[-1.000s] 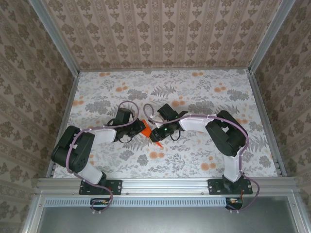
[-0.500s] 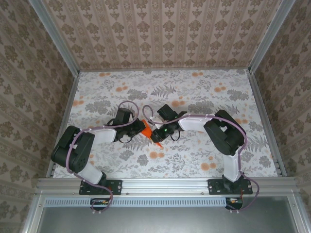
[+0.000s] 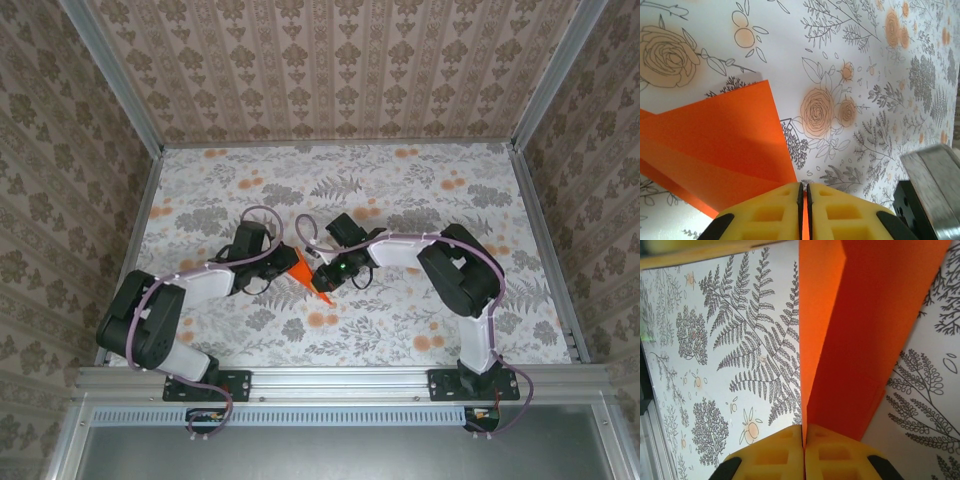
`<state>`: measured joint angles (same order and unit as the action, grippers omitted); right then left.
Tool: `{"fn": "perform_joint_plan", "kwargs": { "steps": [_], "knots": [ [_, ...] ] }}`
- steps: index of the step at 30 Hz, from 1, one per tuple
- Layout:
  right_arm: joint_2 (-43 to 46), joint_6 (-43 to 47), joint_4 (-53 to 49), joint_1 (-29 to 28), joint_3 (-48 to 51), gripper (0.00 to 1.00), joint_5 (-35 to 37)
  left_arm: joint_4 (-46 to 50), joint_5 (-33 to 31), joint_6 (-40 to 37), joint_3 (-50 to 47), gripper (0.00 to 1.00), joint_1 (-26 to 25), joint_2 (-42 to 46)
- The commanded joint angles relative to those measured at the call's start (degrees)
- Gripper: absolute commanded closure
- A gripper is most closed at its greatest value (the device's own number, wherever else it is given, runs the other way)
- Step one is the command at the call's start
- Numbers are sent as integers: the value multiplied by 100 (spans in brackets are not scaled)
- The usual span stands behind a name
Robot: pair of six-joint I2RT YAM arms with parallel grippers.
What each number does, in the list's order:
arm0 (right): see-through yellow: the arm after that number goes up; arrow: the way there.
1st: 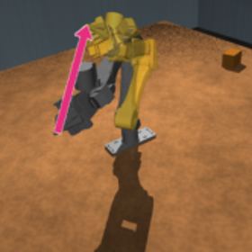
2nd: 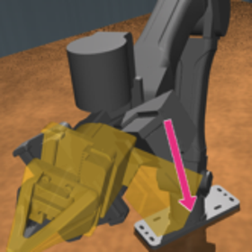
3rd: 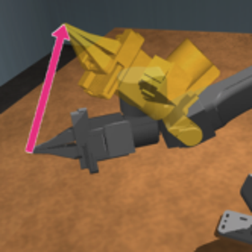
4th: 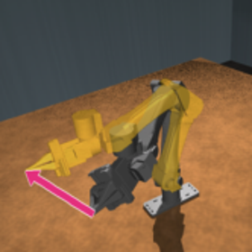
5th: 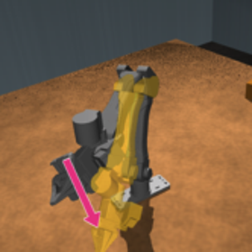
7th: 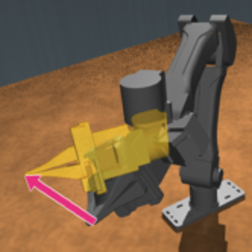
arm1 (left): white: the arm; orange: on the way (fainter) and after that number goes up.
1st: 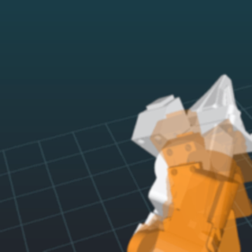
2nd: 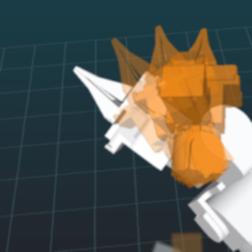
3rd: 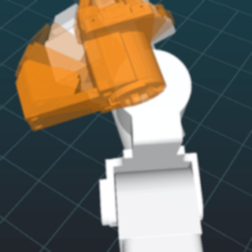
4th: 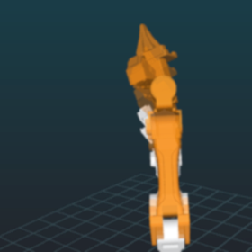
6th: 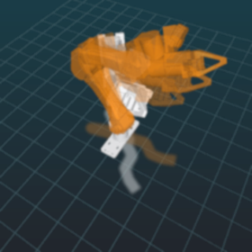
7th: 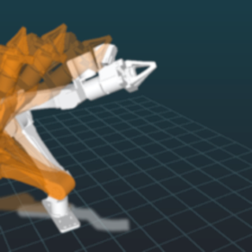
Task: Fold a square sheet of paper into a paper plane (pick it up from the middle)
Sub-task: Fold the wing for the fifth time at the center of the table.
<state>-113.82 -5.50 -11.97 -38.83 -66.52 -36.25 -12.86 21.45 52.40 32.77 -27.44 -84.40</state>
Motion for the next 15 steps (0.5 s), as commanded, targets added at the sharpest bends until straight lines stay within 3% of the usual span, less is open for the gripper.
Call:
{"fn": "perform_joint_plan", "kwargs": {
  "steps": [1, 15],
  "knots": [
    [-213, -66, -123, 40, -175, 93, -369, -118, 118, -168, -164, 87, -106, 75],
    [-624, -162, -622, 103, -498, 93, -348, -327, -25, -91, -286, 87, -340, -210]
  ]
}}
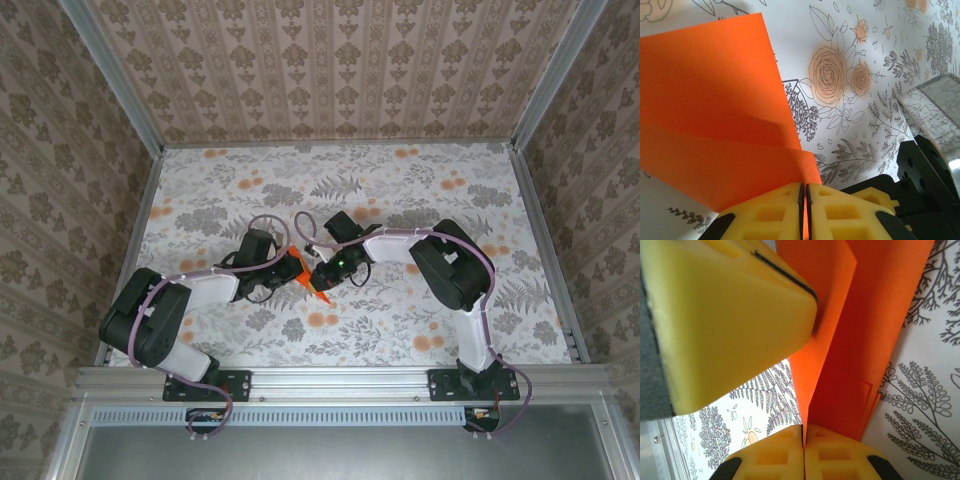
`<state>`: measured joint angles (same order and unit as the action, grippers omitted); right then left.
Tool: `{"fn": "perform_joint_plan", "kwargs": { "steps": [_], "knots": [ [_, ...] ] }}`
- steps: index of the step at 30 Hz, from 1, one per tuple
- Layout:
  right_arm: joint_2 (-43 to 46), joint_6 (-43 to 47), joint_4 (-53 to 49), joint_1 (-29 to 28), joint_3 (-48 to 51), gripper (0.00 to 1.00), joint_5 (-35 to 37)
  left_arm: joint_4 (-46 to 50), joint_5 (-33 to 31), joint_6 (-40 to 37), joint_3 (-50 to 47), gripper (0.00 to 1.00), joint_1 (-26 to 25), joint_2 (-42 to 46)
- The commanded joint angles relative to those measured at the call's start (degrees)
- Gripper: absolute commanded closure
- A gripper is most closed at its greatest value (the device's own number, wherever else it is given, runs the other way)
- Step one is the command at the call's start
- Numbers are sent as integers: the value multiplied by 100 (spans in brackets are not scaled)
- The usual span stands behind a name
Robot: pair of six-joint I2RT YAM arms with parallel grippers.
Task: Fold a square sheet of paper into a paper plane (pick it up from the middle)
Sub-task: Fold the wing for the fifth time at the center of the table.
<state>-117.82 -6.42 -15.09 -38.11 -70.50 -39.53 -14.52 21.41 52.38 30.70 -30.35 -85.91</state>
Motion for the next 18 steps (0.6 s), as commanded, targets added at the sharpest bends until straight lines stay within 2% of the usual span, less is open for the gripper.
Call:
{"fn": "perform_joint_plan", "kwargs": {
  "steps": [1, 10, 18],
  "knots": [
    [-248, -87, -327, 40, -117, 93, -21, -165, -46, -90, -95, 87, -50, -67],
    [-383, -176, -384, 93, -148, 93, -156, -404, -32, -44, -283, 87, -50, -88],
    [-420, -228, -436, 127, -161, 94, -169, -270, -22, -204, -403, 88, -50, 286]
  ]
}}
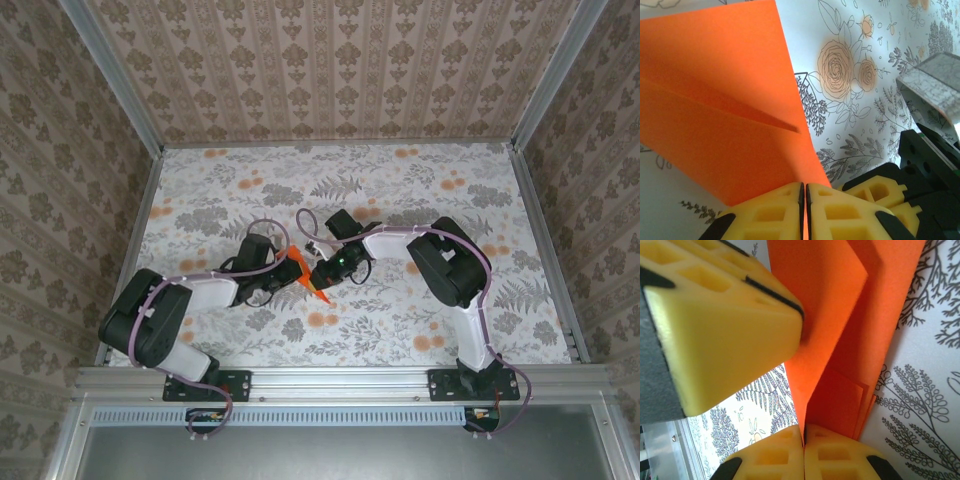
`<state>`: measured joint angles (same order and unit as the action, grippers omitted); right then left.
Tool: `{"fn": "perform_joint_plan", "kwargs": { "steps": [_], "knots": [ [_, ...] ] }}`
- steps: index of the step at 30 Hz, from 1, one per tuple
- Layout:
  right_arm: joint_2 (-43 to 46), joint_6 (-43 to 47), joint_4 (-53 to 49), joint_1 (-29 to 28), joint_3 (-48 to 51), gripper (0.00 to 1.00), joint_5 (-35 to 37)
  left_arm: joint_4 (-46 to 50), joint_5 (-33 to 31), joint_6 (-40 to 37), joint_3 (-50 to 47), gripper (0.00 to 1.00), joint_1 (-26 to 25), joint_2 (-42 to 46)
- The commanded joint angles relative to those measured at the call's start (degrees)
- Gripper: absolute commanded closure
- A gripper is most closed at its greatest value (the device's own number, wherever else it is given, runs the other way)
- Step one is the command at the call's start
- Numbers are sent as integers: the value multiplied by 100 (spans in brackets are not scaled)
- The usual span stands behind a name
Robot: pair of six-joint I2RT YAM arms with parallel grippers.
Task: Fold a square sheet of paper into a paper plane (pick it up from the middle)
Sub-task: Fold the wing for the fifth time at the center of the table.
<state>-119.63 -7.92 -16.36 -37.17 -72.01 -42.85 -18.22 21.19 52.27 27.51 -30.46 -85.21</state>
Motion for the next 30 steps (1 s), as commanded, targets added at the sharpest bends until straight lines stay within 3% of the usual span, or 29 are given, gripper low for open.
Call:
{"fn": "perform_joint_plan", "kwargs": {
  "steps": [1, 21, 30],
  "knots": [
    [-240, -73, -315, 34, -6, 94, 148, 186, -7, -257, -84, 88, -48, 256],
    [-370, -122, -419, 30, -76, 94, 118, 28, 17, -250, 58, 91, -48, -359],
    [-308, -113, -557, 43, -118, 88, 41, 198, -68, -274, 117, 92, -44, -534]
  ]
}}
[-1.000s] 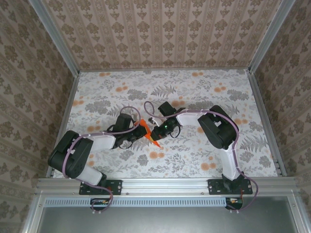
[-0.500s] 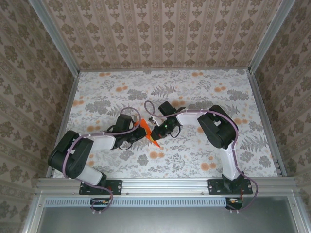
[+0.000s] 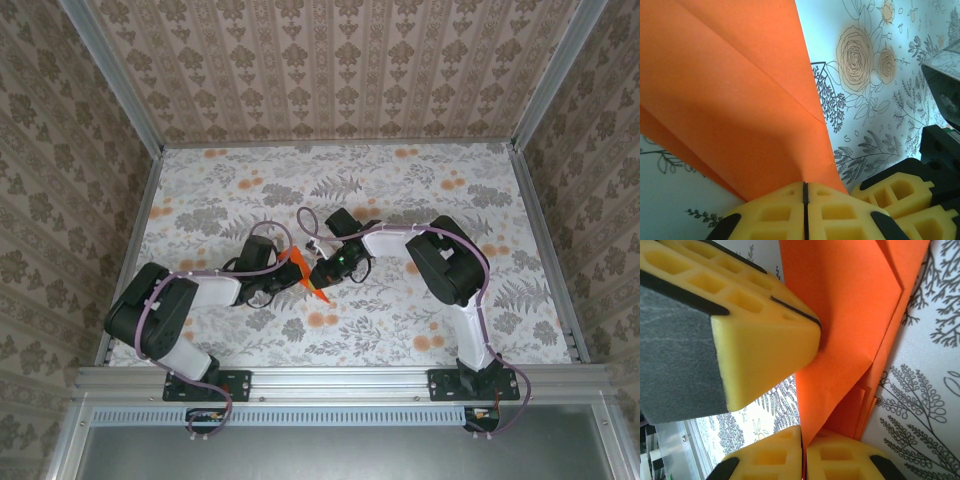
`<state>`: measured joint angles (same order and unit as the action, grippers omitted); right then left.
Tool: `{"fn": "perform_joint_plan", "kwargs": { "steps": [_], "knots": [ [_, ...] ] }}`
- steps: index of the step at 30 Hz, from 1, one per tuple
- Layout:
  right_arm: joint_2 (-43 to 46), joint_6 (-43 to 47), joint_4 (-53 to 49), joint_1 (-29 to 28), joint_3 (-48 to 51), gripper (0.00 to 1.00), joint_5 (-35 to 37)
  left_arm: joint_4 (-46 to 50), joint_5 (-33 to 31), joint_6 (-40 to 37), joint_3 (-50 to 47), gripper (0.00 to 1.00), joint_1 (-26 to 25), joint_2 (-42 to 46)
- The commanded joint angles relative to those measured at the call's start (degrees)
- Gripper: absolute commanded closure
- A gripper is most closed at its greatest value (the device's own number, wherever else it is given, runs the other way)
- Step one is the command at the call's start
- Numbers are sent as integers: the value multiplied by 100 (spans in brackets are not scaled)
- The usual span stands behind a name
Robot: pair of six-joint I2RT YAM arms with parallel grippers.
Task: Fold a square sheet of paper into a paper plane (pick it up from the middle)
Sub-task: Fold the wing for the fifth time at the center of the table.
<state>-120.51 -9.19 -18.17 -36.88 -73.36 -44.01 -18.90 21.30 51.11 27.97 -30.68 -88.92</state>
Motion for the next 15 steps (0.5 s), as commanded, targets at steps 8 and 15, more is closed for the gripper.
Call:
{"fn": "perform_joint_plan", "kwargs": {
  "steps": [8, 15],
  "knots": [
    [242, -219, -521, 144, 126, 80, -248, 496, -170, -146, 73, 92, 18, -202],
    [360, -309, -689, 164, 379, 81, -217, 561, -203, -128, 60, 92, 31, -222]
  ]
}}
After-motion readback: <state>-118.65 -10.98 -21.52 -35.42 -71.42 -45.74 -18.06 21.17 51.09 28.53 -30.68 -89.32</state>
